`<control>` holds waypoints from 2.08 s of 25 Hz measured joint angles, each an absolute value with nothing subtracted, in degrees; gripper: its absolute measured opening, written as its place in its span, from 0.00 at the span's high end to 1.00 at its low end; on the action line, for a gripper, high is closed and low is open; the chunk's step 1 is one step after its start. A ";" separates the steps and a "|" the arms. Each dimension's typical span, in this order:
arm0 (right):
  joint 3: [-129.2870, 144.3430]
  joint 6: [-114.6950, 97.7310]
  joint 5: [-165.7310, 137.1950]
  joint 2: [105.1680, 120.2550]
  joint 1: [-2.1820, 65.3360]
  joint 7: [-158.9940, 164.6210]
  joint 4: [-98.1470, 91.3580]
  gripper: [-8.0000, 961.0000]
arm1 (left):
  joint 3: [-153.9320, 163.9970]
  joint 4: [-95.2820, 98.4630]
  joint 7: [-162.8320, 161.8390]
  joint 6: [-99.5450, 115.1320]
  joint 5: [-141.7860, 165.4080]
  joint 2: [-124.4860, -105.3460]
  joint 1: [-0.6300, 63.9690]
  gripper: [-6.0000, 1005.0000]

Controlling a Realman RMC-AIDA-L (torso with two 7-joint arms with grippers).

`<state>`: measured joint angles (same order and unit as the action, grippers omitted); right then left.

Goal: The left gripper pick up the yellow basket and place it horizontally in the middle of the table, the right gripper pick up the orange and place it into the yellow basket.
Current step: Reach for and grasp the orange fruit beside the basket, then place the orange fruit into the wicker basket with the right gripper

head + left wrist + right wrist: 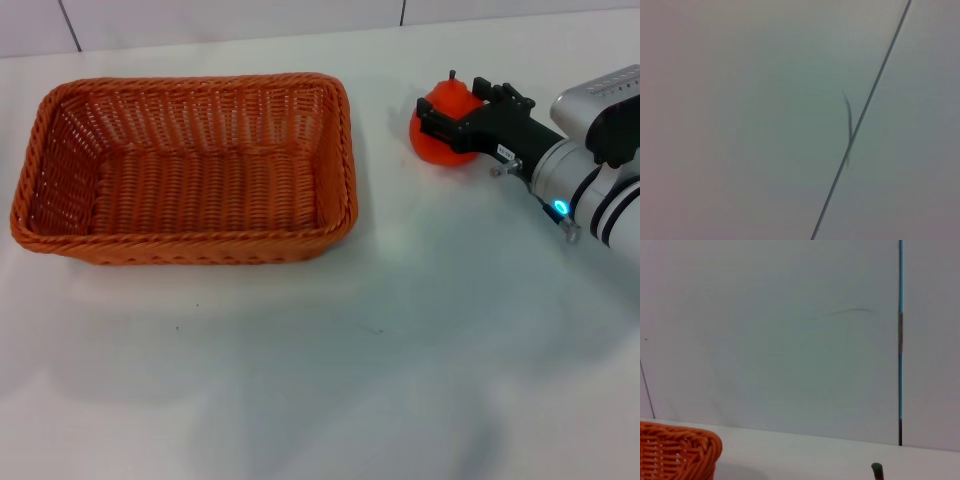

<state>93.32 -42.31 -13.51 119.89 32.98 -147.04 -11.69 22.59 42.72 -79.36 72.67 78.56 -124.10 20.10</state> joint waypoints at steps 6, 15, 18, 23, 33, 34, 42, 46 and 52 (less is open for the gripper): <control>93.49 -43.16 -13.45 119.97 32.69 -146.96 -11.69 0.08 | 22.59 42.71 -79.36 72.69 78.63 -124.10 20.02 0.11; 93.60 -43.36 -13.48 119.97 32.12 -146.95 -11.75 0.28 | 22.58 42.70 -79.38 72.78 78.57 -124.10 19.84 0.11; 93.52 -43.38 -13.49 119.97 31.90 -146.95 -11.77 0.52 | 22.58 42.14 -79.37 72.86 78.57 -124.04 19.84 0.11; 93.40 -43.42 -13.52 119.97 31.74 -146.95 -11.78 0.71 | 22.58 41.61 -79.36 73.37 78.52 -123.94 19.86 0.11; 92.09 -49.56 -13.05 119.77 29.86 -147.70 -13.17 0.80 | 22.56 41.43 -79.36 73.78 78.48 -123.92 19.46 0.11; 91.85 -49.99 -13.04 119.73 29.38 -147.76 -13.98 0.81 | 22.56 41.41 -79.36 73.82 78.48 -123.92 19.37 0.11; 92.29 -53.39 -13.37 119.61 27.42 -147.25 -22.39 0.85 | 22.59 41.39 -79.36 74.12 78.72 -123.92 18.99 0.11; 93.90 -52.56 -13.93 119.64 29.90 -147.05 -24.10 0.87 | 22.59 41.27 -79.36 74.12 79.01 -123.92 18.93 0.11; 96.67 -49.04 -19.63 120.13 35.28 -141.43 -26.24 0.92 | 22.21 41.22 -79.32 73.86 78.98 -123.92 18.90 0.11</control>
<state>96.67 -49.04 -19.63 120.13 35.28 -141.43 -26.24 22.21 41.22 -79.32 73.86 78.98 -123.92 18.90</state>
